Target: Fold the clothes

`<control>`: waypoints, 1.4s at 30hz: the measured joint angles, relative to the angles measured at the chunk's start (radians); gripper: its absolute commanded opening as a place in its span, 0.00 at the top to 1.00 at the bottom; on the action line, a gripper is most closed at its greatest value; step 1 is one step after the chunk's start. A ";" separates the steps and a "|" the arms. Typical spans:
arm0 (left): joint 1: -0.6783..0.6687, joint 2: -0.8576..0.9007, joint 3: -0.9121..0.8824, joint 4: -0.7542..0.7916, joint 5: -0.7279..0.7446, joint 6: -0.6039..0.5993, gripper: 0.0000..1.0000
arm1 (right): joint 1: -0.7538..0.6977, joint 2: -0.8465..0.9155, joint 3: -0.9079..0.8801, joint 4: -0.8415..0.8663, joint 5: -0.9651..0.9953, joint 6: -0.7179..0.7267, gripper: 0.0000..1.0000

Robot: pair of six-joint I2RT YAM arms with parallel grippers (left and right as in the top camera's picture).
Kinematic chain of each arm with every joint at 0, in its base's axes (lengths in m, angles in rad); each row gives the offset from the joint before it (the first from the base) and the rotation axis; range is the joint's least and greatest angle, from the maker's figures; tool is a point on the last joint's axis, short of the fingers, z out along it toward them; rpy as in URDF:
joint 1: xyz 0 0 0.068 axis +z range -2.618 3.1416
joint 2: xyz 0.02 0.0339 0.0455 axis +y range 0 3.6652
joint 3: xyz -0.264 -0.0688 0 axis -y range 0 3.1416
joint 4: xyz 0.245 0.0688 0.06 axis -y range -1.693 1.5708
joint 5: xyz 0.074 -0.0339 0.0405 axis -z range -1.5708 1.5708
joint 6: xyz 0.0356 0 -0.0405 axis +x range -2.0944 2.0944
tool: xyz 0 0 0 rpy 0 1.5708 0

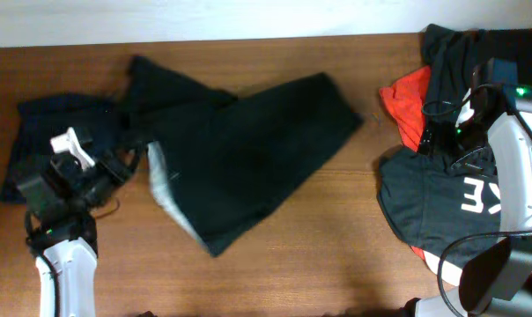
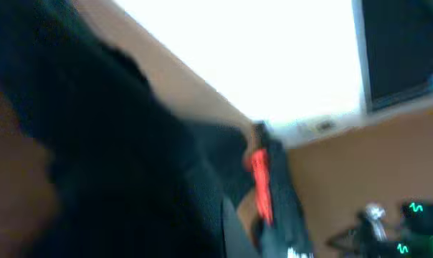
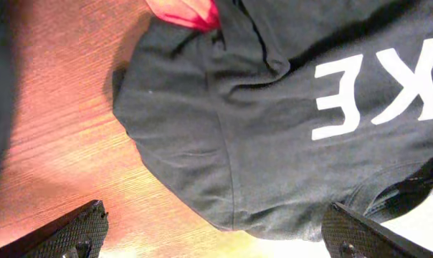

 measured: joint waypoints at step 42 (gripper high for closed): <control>-0.115 0.043 0.281 -0.736 -0.511 0.233 0.01 | 0.241 0.464 0.000 -0.261 0.051 0.153 0.93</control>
